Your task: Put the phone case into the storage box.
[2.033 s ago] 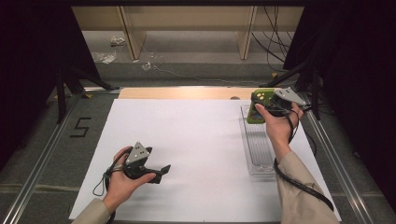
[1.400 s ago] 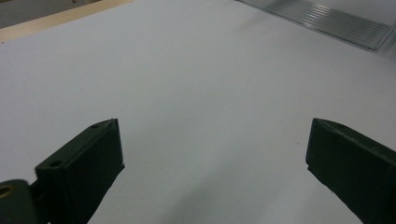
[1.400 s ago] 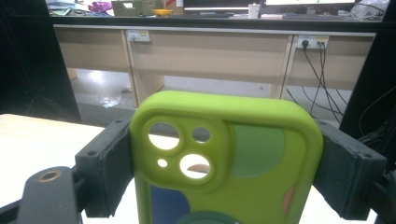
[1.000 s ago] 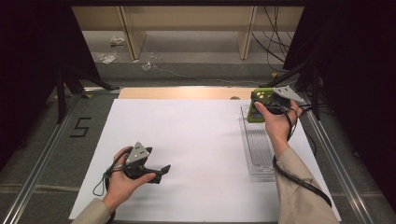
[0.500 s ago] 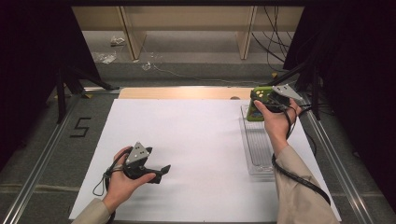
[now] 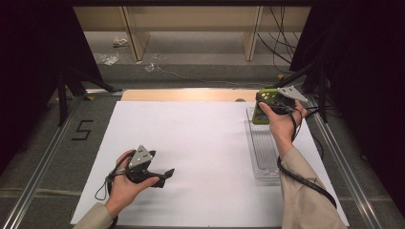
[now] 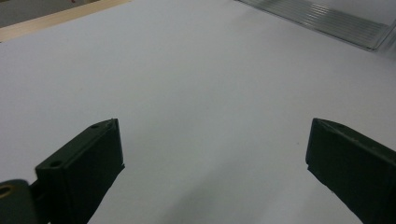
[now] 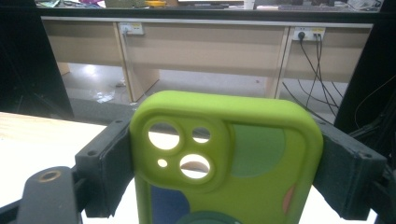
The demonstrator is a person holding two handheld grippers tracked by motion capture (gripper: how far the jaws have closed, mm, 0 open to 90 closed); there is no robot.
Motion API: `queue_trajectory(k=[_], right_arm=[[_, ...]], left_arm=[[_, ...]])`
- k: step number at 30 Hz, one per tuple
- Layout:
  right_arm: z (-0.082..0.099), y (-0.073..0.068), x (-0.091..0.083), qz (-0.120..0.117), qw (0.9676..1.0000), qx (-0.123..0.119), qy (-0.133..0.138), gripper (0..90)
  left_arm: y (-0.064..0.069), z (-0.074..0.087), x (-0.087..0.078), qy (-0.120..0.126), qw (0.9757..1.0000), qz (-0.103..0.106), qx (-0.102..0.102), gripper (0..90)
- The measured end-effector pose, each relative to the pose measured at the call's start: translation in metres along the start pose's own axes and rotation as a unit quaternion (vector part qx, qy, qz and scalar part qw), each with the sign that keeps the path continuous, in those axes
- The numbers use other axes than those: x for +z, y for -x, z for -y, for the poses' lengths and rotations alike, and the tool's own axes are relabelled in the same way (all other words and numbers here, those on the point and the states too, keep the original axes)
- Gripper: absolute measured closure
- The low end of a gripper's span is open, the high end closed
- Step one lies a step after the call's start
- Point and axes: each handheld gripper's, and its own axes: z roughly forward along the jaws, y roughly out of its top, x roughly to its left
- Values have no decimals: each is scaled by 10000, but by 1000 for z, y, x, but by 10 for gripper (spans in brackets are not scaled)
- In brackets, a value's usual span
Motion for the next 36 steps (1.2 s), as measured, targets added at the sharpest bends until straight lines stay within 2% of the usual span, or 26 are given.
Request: queue_trajectory(k=[36], right_arm=[[4,2,14,84,9999,45,-131,171]], left_arm=[[0,0,0,4,10000,5,0,34]])
